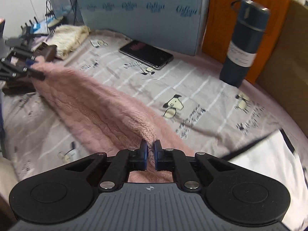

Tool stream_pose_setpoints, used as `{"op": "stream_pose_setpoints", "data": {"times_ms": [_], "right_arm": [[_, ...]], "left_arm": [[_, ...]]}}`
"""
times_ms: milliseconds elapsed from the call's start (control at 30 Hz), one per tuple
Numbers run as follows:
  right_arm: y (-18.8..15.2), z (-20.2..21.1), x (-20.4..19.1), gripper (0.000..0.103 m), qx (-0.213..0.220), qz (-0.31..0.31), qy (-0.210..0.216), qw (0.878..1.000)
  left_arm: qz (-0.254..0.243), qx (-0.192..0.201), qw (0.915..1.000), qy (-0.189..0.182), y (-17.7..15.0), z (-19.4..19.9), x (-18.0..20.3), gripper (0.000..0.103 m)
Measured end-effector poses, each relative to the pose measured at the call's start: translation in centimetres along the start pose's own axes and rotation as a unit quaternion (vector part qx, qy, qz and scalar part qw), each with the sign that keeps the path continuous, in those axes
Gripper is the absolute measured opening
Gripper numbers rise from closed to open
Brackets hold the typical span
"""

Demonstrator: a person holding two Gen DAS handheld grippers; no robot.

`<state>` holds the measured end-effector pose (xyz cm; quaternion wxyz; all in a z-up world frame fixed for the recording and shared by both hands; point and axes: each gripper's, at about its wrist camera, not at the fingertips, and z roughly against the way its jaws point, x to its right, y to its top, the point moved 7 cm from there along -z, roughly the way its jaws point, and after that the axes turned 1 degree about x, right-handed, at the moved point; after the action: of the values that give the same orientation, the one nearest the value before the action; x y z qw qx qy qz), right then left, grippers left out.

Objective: Fold clothes

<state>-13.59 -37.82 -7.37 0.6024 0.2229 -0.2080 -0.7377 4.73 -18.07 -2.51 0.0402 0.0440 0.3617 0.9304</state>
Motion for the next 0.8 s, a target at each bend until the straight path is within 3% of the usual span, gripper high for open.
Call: {"op": "stream_pose_setpoints", "data": {"times_ms": [133, 200, 500, 567, 600, 700, 733, 800], "right_arm": [[-3.3, 3.0, -2.4, 0.006, -0.003, -0.009, -0.008, 1.0], [-5.7, 3.3, -3.7, 0.006, -0.024, -0.018, -0.004, 1.0], [-15.2, -0.4, -7.1, 0.003, -0.105, -0.112, 0.013, 0.988], [-15.9, 0.2, -6.9, 0.005, -0.102, -0.133, 0.007, 0.986], [-15.9, 0.7, -6.4, 0.011, -0.093, -0.145, 0.002, 0.985], [-15.6, 3.3, -3.9, 0.043, -0.045, -0.182, -0.037, 0.982], [-15.3, 4.0, -2.7, 0.043, -0.028, -0.195, -0.056, 0.979], [-14.6, 5.0, -0.2, 0.043, 0.007, -0.223, -0.095, 0.97]], "left_arm": [[0.032, -0.024, 0.9991, -0.013, -3.5, 1.8, 3.2, 0.012], [0.049, -0.045, 0.9976, -0.021, -5.5, 1.6, 4.5, 0.012], [0.054, -0.129, 0.9901, -0.01, -11.9, -1.7, 7.0, 0.013], [0.064, -0.135, 0.9888, -0.012, -12.1, -1.4, 6.8, 0.02], [0.072, -0.135, 0.988, -0.021, -11.9, -0.9, 6.6, 0.022], [0.101, -0.115, 0.9873, -0.04, -10.4, 1.0, 5.3, 0.048], [0.115, -0.099, 0.9878, -0.037, -9.6, 1.6, 4.4, 0.057], [0.15, -0.055, 0.9871, -0.013, -7.8, 2.2, 1.7, 0.061]]}}
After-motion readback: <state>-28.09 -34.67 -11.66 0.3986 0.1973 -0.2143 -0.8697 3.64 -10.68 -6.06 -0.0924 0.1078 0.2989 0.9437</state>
